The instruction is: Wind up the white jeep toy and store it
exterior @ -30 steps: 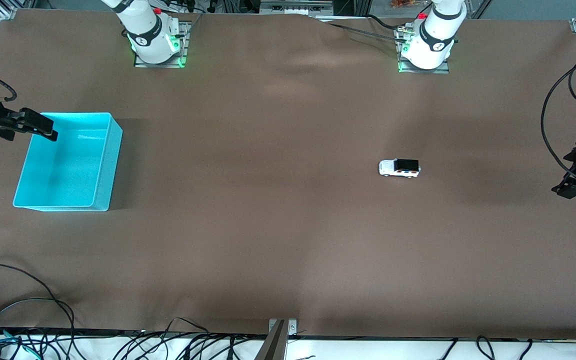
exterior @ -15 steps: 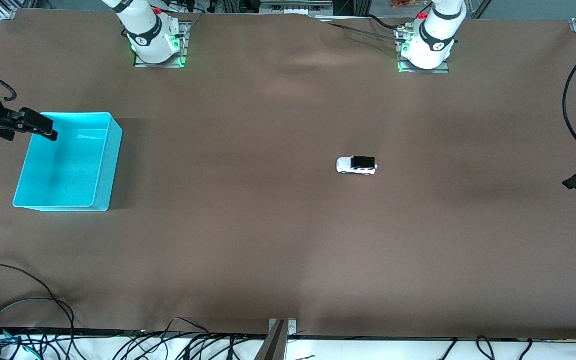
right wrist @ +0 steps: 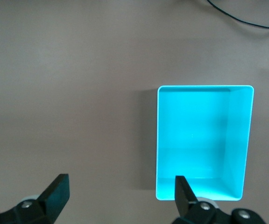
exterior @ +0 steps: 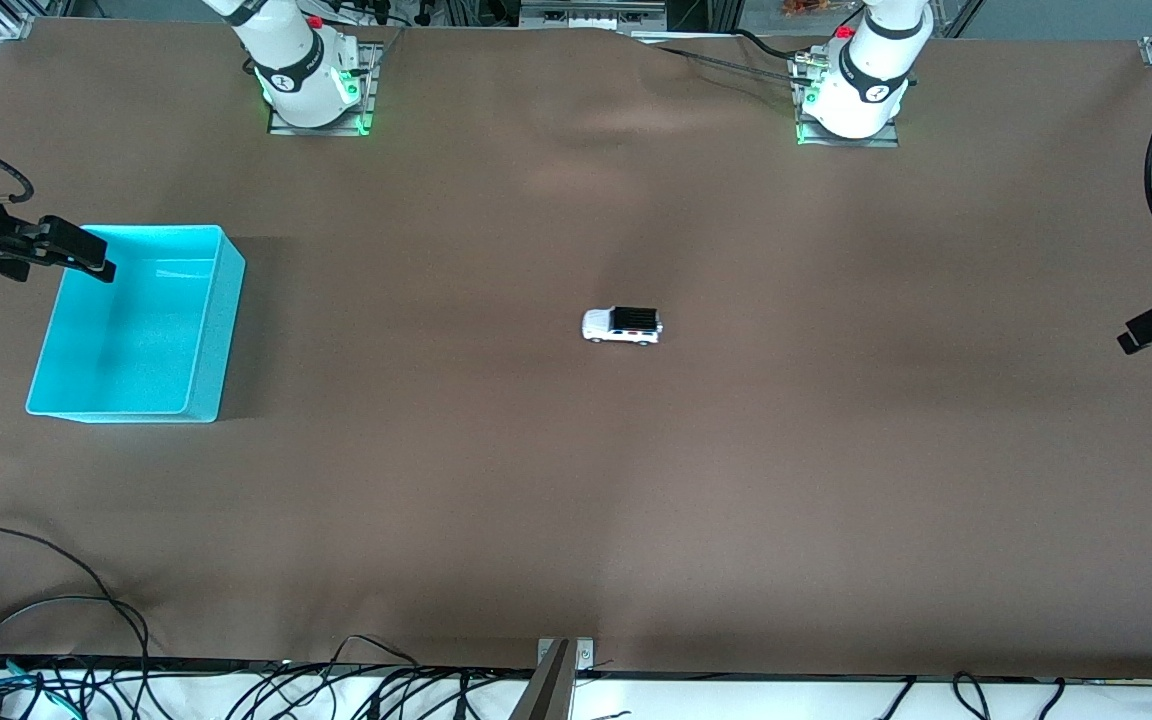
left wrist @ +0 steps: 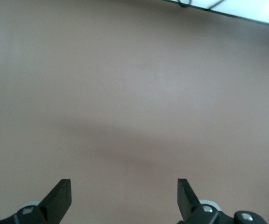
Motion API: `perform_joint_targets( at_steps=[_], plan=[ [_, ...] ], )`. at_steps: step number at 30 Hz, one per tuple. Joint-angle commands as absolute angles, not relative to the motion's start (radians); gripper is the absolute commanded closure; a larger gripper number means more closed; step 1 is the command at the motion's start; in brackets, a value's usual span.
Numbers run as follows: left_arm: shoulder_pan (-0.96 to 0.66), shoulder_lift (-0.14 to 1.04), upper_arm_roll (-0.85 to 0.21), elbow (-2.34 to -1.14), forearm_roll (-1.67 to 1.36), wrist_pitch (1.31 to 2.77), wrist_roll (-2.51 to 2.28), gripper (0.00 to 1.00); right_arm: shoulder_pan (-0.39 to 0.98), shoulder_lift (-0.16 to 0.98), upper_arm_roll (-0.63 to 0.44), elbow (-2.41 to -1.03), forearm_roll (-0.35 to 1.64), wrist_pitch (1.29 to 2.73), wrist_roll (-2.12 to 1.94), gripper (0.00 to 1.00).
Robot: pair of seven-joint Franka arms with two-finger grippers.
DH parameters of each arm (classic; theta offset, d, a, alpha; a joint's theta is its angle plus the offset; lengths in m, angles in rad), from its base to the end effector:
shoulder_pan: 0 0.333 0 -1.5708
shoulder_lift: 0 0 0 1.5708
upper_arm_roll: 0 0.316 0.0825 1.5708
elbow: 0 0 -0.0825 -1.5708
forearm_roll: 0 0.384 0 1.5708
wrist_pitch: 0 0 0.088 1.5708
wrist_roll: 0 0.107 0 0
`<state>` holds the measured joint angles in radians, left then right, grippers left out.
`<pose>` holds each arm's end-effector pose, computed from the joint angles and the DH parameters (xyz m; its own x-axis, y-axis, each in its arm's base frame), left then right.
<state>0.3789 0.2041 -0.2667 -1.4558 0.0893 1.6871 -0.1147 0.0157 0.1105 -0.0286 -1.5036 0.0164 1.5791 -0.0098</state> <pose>0.6171 0.0944 0.5731 0.9744 0.2216 0.0381 0.2229 -0.9743 -0.0314 0.5882 -0.0049 0.5938 0.9994 -0.0032 -0.0348 -0.0036 -0.9999 -0.0136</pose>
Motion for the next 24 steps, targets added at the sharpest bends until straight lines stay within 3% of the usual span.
perform_joint_targets(
  at_steps=[1, 24],
  plan=[
    [0.388, 0.213, -0.285, -1.428, 0.049, 1.660, 0.026, 0.00, 0.014, 0.112, -0.031, -1.489, 0.026, 1.571, -0.005, 0.00],
    [0.385, 0.163, -0.287, -1.488, 0.029, 1.660, 0.037, 0.00, 0.014, 0.112, -0.031, -1.489, 0.026, 1.566, -0.003, 0.00]
  ],
)
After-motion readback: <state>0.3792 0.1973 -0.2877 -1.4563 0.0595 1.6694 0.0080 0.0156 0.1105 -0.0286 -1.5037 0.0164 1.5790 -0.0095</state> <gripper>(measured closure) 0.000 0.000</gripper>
